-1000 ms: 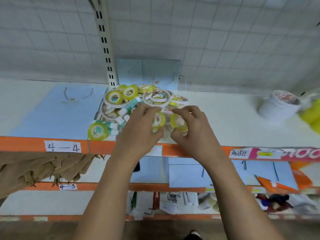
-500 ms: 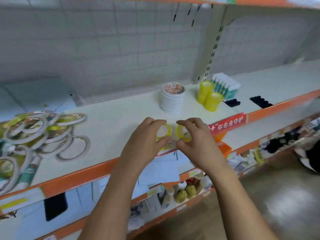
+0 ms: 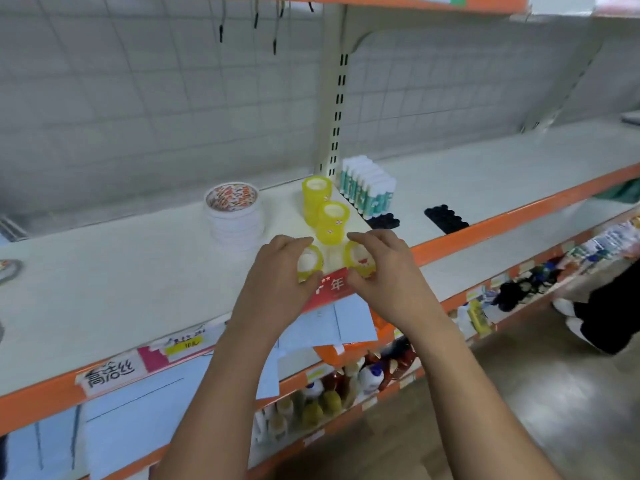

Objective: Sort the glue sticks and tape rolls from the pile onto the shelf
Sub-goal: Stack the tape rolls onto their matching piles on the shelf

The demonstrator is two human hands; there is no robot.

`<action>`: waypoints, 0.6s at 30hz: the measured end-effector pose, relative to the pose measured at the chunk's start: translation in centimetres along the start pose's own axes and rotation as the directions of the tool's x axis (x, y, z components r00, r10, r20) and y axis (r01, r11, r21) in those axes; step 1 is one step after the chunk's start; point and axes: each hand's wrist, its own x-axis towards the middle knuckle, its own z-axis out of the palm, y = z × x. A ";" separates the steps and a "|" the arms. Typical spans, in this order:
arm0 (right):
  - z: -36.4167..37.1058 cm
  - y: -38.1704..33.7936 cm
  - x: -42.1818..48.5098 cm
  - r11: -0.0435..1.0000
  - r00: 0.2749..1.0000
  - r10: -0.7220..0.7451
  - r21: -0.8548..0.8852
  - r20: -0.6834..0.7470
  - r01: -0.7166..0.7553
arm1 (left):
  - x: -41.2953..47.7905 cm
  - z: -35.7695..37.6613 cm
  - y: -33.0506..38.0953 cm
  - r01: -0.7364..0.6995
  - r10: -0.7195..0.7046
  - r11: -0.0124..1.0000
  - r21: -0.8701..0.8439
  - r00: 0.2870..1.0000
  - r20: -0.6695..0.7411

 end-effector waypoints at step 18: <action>1.7 1.1 10.1 0.992 0.996 -0.082 0.097 -0.026 0.084 | 7.5 0.5 -1.1 0.026 -0.031 0.998 -0.064 0.997 -0.069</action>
